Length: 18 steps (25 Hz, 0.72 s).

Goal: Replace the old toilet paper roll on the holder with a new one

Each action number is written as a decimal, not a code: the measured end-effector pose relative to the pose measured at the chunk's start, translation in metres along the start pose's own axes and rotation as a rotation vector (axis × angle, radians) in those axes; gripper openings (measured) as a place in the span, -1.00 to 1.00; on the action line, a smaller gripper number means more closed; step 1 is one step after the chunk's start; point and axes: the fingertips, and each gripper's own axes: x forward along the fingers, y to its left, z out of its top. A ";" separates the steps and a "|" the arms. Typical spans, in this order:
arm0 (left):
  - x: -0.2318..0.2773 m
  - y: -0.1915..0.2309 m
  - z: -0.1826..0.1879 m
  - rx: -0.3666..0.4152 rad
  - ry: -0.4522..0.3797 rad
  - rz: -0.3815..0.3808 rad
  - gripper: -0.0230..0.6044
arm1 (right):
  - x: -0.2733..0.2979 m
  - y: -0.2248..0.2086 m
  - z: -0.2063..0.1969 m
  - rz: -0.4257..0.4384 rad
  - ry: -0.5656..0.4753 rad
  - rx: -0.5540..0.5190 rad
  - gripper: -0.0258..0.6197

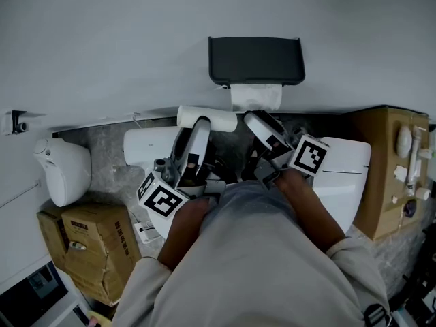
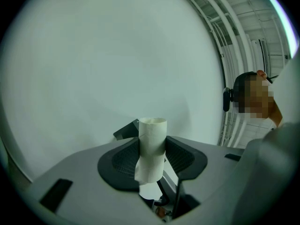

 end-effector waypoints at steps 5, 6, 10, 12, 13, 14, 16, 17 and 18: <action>0.001 -0.003 0.002 0.019 -0.006 -0.016 -0.38 | -0.011 0.008 -0.018 -0.014 0.085 -0.086 0.40; 0.001 -0.005 0.002 0.022 -0.011 -0.018 -0.38 | -0.014 0.010 -0.020 -0.013 0.093 -0.107 0.26; 0.002 -0.012 0.005 0.041 -0.026 -0.027 -0.38 | -0.025 0.022 -0.019 -0.021 0.098 -0.218 -0.35; 0.003 -0.015 0.007 0.062 -0.027 -0.033 -0.38 | -0.027 0.029 -0.017 -0.021 0.099 -0.281 -0.51; 0.004 -0.017 0.007 0.071 -0.029 -0.035 -0.38 | -0.029 0.031 -0.016 -0.022 0.095 -0.309 -0.59; 0.005 -0.019 0.006 0.076 -0.030 -0.037 -0.38 | -0.031 0.034 -0.014 -0.024 0.090 -0.336 -0.67; 0.007 -0.025 0.004 0.082 -0.035 -0.042 -0.38 | -0.037 0.039 -0.010 -0.019 0.083 -0.380 -0.74; 0.008 -0.028 0.003 0.086 -0.037 -0.044 -0.38 | -0.039 0.042 -0.009 -0.014 0.082 -0.399 -0.77; 0.008 -0.030 0.003 0.091 -0.039 -0.044 -0.38 | -0.040 0.045 -0.009 -0.010 0.082 -0.419 -0.80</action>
